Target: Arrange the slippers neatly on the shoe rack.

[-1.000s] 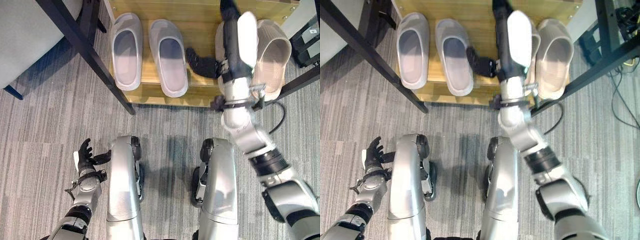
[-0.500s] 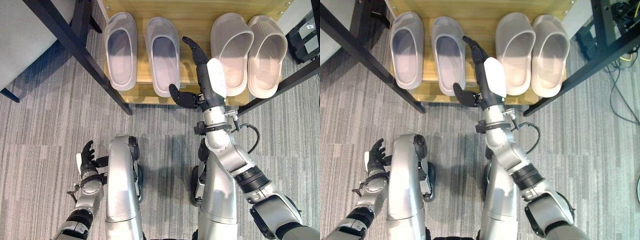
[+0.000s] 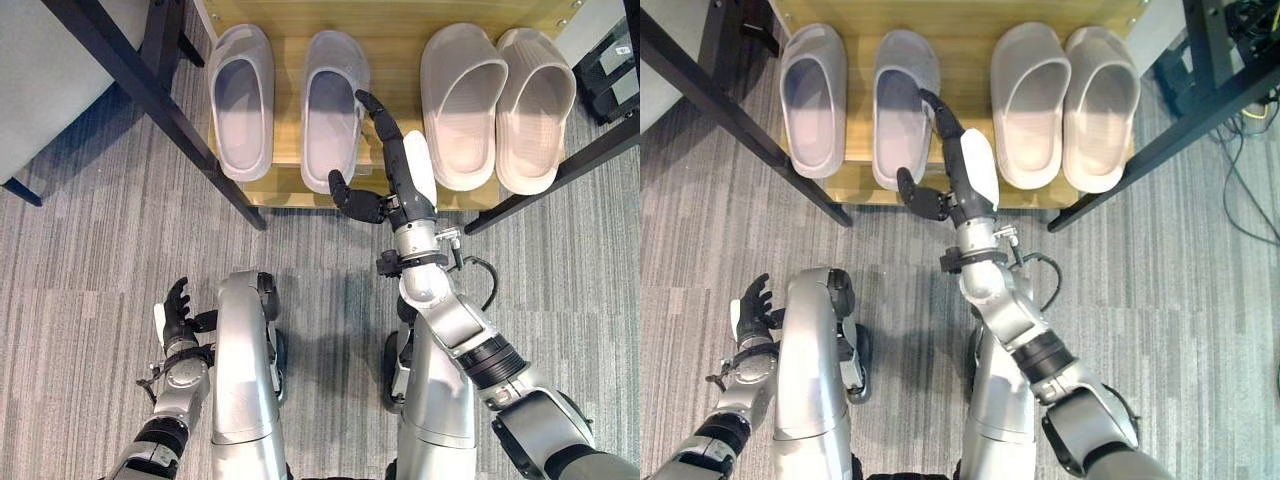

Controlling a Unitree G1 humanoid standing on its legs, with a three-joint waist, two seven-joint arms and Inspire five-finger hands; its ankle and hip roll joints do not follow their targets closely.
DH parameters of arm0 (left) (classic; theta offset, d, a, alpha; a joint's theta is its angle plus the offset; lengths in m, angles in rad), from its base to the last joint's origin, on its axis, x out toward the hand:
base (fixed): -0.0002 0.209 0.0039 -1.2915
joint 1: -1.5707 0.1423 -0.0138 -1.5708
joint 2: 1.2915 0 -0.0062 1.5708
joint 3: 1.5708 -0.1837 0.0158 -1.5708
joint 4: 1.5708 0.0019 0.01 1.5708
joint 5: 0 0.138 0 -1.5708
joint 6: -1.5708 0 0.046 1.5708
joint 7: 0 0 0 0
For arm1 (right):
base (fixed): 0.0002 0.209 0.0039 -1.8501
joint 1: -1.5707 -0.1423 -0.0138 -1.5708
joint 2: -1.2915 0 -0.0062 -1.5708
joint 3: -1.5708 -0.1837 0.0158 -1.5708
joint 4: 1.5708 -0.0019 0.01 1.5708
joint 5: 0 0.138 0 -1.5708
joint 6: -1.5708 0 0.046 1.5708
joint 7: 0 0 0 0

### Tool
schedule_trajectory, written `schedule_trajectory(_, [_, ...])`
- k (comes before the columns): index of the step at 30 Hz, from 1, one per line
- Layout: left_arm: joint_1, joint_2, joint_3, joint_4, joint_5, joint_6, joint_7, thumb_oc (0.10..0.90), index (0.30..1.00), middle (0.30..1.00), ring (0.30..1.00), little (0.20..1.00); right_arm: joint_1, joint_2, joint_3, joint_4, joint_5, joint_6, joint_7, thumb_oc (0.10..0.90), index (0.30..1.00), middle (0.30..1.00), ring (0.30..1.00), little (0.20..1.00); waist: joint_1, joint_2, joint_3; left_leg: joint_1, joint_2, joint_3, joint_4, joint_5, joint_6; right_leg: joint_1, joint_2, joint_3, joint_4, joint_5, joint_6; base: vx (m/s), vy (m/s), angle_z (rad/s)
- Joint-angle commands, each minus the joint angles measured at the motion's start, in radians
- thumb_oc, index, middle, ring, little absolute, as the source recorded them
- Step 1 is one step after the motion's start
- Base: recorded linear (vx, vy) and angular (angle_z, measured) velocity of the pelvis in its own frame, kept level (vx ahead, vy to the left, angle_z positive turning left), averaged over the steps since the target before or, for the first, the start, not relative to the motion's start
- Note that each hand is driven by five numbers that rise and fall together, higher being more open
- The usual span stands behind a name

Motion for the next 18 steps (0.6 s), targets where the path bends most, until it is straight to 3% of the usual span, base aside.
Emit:
schedule_trajectory(1, [-0.008,0.027,-0.002,-0.024,0.039,-0.031,0.051,0.800,0.900,0.900,0.900,0.900,-0.128,0.050,0.008,-0.090,0.038,-0.118,-0.004,0.800,0.900,0.900,0.900,0.900,0.054,0.003,-0.022,0.004,-0.053,-0.057,0.035,-0.043,0.057,0.018,-0.042,0.032,0.024,0.015,-0.069,0.00,0.000,0.00])
schedule_trajectory(10, [-0.044,0.030,-0.019,0.008,0.030,-0.038,0.060,0.800,0.900,0.900,0.900,0.900,-0.216,0.060,0.029,0.038,0.106,-0.133,-0.021,0.800,0.900,0.900,0.900,0.900,0.058,0.009,-0.022,0.004,-0.056,-0.062,0.039,-0.038,0.055,0.018,-0.042,0.034,0.026,0.017,-0.065,0.00,0.000,0.00])
schedule_trajectory(16, [-0.047,0.032,-0.011,0.037,0.020,-0.047,0.059,0.800,0.900,0.900,0.900,0.900,-0.270,0.026,-0.038,0.067,0.083,-0.149,-0.091,0.800,0.900,0.900,0.900,0.900,0.061,0.012,-0.022,0.004,-0.059,-0.062,0.042,-0.035,0.051,0.018,-0.041,0.036,0.037,0.015,-0.064,0.00,0.000,0.00])
schedule_trajectory(18, [-0.048,0.037,-0.012,0.053,0.017,-0.050,0.058,0.800,0.900,0.900,0.900,0.900,-0.290,0.025,-0.049,0.102,0.141,-0.170,-0.093,0.800,0.900,0.900,0.900,0.900,0.062,0.014,-0.022,0.004,-0.060,-0.064,0.043,-0.031,0.050,0.018,-0.042,0.035,0.040,0.016,-0.064,0.00,0.000,0.00])
